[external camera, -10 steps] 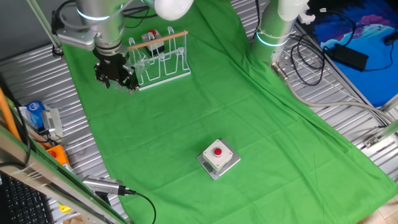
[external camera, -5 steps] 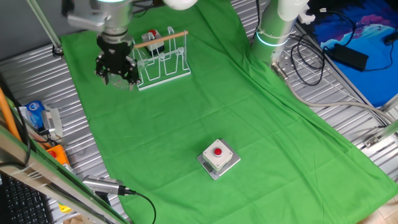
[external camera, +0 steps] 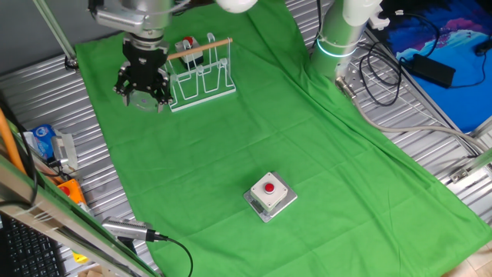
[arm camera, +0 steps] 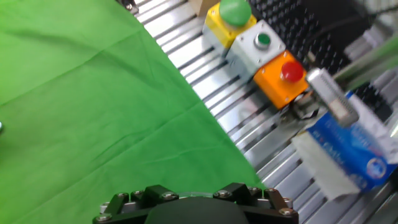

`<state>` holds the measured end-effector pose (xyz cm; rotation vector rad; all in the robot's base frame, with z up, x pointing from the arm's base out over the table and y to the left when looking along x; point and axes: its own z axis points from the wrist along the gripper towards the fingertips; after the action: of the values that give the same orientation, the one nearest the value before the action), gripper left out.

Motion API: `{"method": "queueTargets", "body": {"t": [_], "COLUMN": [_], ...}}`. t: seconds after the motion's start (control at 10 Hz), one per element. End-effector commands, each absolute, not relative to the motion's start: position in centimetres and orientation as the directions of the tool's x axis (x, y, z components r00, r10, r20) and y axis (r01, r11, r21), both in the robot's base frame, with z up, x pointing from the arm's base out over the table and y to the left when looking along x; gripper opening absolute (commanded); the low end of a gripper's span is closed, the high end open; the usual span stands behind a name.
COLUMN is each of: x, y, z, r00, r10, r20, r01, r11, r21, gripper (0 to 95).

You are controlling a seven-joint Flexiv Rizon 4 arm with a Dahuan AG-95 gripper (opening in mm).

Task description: Put the cup on the cup rack

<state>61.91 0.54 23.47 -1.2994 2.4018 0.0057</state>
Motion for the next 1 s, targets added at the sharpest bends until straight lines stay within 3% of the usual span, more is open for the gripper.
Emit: {"method": "queueTargets", "body": {"t": [0.1, 0.4, 1.0], "x": [61.8, 61.3, 60.7], "y": [0.5, -0.4, -0.4], "z": [23.7, 24.5, 25.1], "r00": [-0.585, -0.591, -0.557], "r10": [-0.741, -0.751, -0.749], "r20": [-0.331, -0.294, -0.358], "r01": [-0.76, -0.772, -0.772], "r11": [0.642, 0.633, 0.626], "r21": [-0.095, -0.065, -0.109], "gripper": [0.0, 0.0, 0.0]}}
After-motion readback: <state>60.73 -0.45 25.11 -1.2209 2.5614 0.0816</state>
